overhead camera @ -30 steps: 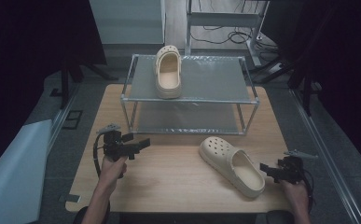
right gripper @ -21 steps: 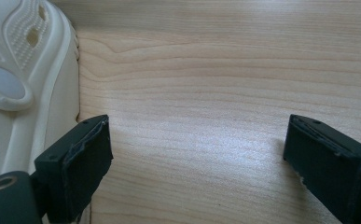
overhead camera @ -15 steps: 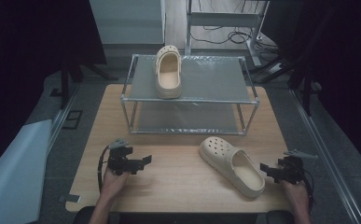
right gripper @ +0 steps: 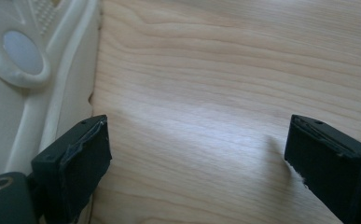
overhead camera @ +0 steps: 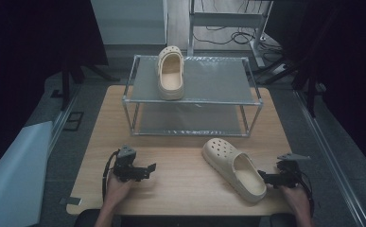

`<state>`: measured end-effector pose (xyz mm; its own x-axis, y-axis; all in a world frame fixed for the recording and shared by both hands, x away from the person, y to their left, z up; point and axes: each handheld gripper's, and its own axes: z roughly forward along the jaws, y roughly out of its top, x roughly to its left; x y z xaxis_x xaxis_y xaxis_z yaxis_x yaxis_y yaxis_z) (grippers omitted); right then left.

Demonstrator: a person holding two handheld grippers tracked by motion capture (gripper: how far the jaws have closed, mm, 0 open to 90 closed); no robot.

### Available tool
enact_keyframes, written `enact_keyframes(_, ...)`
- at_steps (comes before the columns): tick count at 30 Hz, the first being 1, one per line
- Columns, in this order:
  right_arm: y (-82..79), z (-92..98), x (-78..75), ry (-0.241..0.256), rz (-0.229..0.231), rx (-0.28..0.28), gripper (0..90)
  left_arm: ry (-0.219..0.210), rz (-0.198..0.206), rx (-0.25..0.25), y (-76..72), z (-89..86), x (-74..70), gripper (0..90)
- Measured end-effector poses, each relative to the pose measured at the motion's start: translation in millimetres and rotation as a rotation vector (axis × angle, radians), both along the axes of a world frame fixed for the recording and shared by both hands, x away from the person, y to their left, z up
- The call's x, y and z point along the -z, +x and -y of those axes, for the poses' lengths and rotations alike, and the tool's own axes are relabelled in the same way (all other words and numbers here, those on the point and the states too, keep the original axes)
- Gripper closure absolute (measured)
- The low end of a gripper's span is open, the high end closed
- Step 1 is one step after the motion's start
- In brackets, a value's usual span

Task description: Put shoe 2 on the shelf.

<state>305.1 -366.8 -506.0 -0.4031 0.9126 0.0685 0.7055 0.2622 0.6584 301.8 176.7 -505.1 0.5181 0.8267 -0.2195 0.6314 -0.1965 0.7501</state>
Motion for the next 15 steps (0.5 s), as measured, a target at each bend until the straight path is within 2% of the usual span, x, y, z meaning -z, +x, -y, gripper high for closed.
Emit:
enact_keyframes(7, -1.1, -15.6, 0.5, -0.016, -0.006, -0.055, 6.7, 0.056, 0.003, -0.004, -0.1, 3.1, 2.6, 0.0)
enact_keyframes(15, -1.7, -27.3, 0.8, -0.028, -0.007, -0.087, 6.7, 0.106, -0.004, -0.010, 0.4, 6.3, 5.6, 0.0)
